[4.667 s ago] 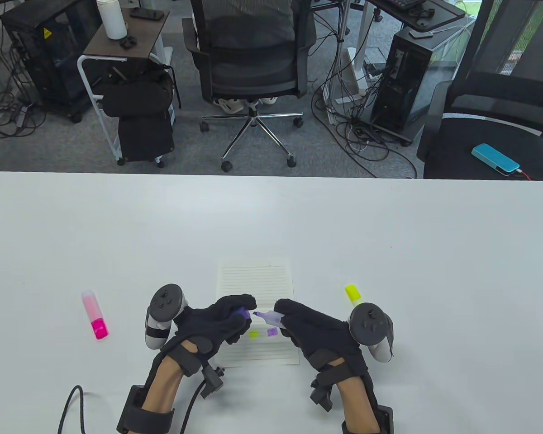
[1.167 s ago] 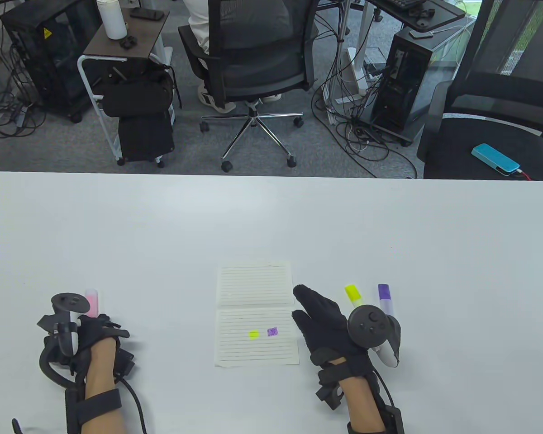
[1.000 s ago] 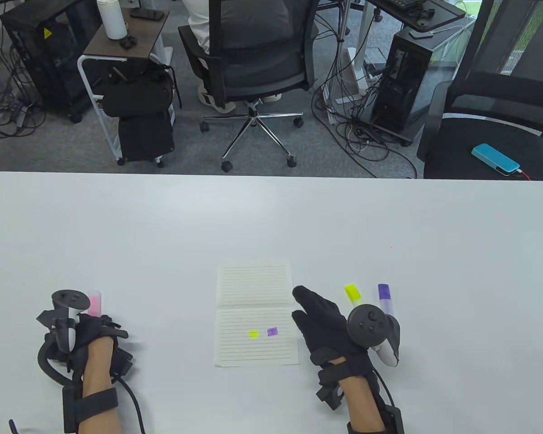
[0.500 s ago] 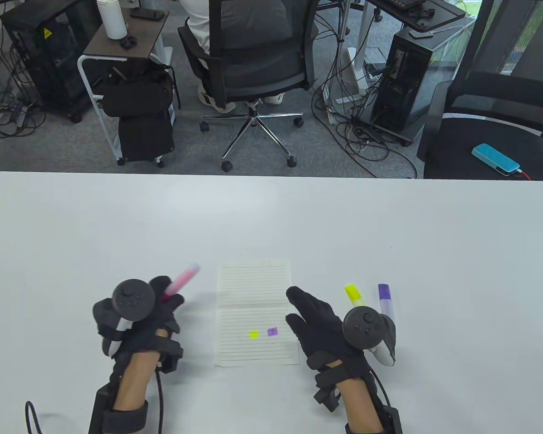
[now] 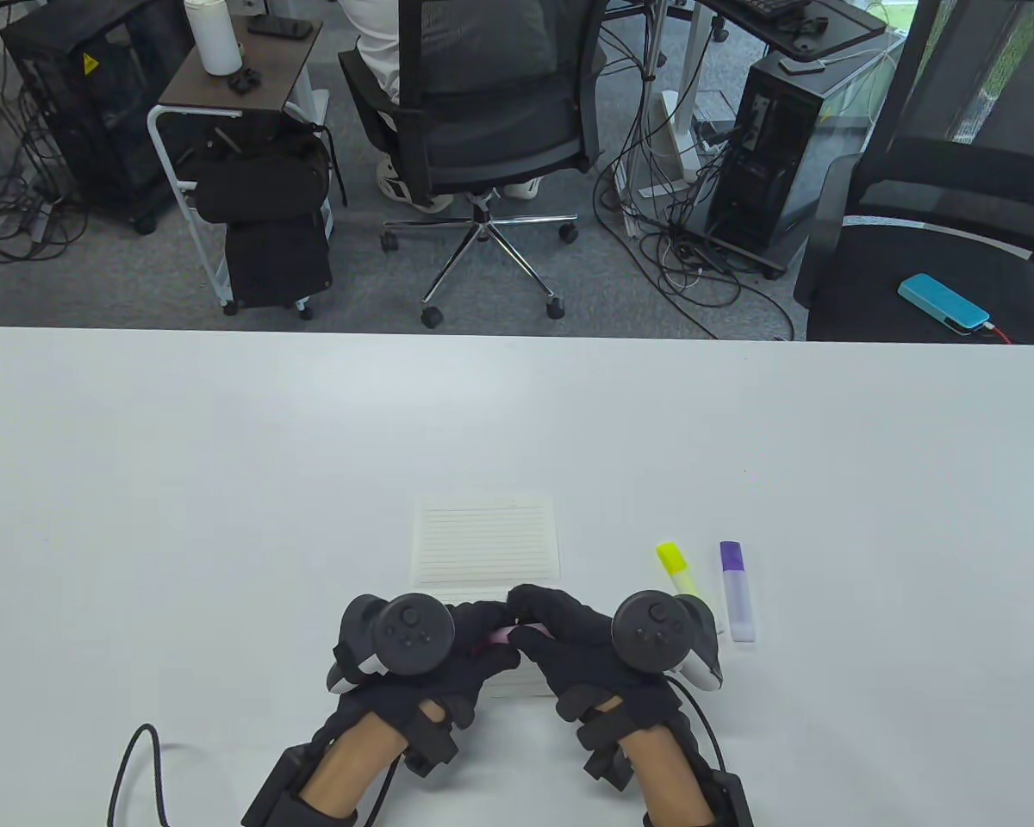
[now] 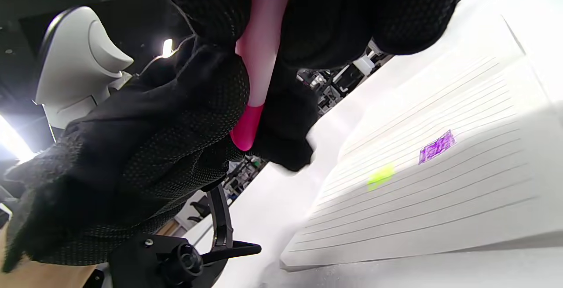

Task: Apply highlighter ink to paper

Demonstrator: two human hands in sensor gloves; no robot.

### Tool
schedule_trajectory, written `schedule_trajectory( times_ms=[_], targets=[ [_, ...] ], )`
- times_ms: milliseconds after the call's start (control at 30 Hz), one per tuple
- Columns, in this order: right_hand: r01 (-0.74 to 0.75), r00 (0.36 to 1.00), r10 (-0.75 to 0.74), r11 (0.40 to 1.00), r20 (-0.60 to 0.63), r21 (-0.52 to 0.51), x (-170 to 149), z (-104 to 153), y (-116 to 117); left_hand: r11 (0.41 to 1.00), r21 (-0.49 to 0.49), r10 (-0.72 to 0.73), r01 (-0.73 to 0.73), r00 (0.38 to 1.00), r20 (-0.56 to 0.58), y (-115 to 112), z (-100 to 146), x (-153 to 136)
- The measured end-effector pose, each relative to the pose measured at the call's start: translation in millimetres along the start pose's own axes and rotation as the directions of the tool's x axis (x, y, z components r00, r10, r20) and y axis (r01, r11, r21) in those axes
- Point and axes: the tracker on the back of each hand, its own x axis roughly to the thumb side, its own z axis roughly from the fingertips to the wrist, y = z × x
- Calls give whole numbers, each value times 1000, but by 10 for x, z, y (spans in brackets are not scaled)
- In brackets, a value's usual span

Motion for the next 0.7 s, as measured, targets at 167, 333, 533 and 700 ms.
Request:
schedule_trajectory(
  times_ms=[167, 333, 533, 700],
  targets=[
    [65, 998, -65, 998, 25, -16, -32, 7, -12, 991, -25, 133, -132, 991, 32, -46, -32, -53],
    [104, 994, -104, 995, 34, 2, -54, -25, 54, 985, -44, 171, -169, 985, 34, -16, -65, -166],
    [107, 991, -102, 993, 85, -52, -32, 6, 2, 970, -22, 244, -244, 968, 55, 54, -65, -240],
    [118, 990, -111, 990, 88, -81, -27, 34, -86, 971, 12, 239, -240, 971, 15, 109, -54, -286]
  ],
)
